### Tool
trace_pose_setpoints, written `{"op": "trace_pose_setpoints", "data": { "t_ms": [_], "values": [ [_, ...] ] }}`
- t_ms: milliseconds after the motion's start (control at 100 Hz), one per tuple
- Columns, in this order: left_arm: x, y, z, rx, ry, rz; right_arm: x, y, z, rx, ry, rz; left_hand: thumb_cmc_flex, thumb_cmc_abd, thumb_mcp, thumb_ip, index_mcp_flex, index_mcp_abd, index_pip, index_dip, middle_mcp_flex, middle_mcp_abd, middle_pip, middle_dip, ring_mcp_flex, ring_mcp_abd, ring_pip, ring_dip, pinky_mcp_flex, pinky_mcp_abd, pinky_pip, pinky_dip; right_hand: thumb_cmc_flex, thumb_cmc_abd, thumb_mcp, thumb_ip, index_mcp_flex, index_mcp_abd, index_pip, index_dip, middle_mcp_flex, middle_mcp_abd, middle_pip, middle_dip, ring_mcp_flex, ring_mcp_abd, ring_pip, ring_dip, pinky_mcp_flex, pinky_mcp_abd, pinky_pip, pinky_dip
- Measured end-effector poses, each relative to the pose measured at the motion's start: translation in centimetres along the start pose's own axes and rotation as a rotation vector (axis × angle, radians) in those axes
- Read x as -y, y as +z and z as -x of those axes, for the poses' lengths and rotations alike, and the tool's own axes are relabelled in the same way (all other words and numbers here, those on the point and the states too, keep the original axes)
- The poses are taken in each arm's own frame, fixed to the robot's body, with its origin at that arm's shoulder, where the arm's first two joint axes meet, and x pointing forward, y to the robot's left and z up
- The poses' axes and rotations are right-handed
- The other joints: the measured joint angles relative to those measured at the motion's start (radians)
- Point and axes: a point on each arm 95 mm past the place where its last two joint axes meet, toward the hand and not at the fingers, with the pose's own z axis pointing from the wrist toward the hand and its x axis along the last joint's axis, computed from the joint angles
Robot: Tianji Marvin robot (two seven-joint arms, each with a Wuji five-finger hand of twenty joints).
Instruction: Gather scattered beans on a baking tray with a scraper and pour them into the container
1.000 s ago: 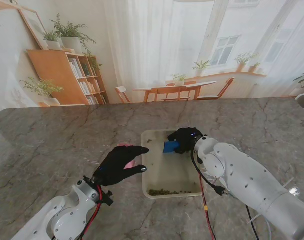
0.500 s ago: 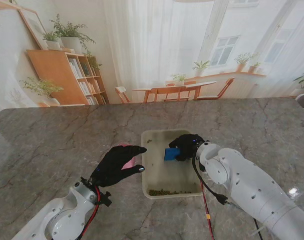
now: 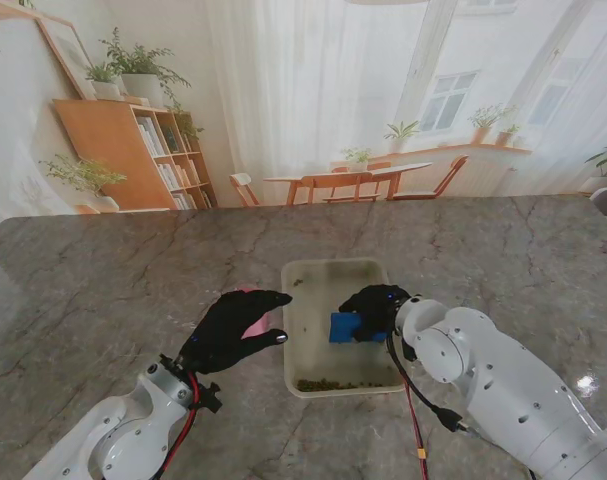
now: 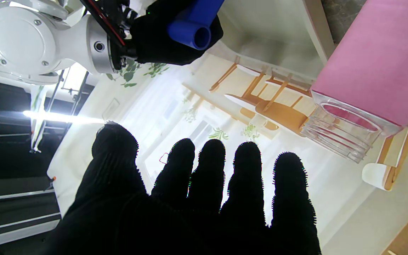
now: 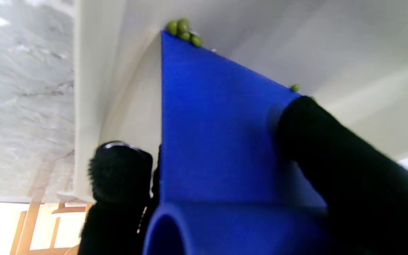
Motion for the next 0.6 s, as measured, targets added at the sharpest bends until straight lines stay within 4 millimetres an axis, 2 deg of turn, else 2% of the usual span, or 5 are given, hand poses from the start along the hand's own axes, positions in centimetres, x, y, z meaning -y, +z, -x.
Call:
{"op": "trace_pose_setpoints", "data": {
  "t_ms": [240,440,600],
  "values": [
    [0.0,0.0,0.0,0.000,0.000,0.000,0.8,-1.7,-0.7,-0.019,0.029,-0.032,0.000,0.000,0.000,0.000,0.000,0.000,0.000,0.000,0.000,0.000,0.000,0.000,0.010,0.000,0.002,0.006,0.000,0.000,0.000,0.000,0.000,0.000,0.000,0.000,0.000,-0.002,0.001,-0.001,0.000,-0.002,0.000,0.001,0.007,-0.001,0.002,0.001,-0.002,0.000,-0.001,0.000],
    [0.0,0.0,0.0,0.000,-0.001,0.002,1.5,-3.0,-1.3,-0.038,0.044,-0.037,0.000,0.000,0.000,0.000,0.000,0.000,0.000,0.000,0.000,0.000,0.000,0.000,0.010,0.000,0.002,0.006,0.000,0.000,0.000,0.000,0.000,-0.013,-0.002,0.000,0.012,-0.024,0.000,-0.002,0.000,-0.025,-0.003,0.004,0.022,-0.019,0.002,0.001,-0.013,0.000,-0.005,0.000],
    [0.0,0.0,-0.1,-0.001,-0.002,0.003,1.9,-3.9,-1.7,-0.043,0.025,-0.040,0.000,0.000,0.000,0.000,0.000,0.000,0.000,0.000,0.000,0.000,0.000,0.000,0.010,0.000,0.002,0.006,0.000,0.000,0.000,0.000,0.000,-0.013,-0.011,0.000,0.012,-0.034,-0.004,-0.003,0.001,-0.027,-0.013,0.012,0.029,-0.021,0.002,0.001,-0.014,0.000,-0.014,0.000]
  ]
}}
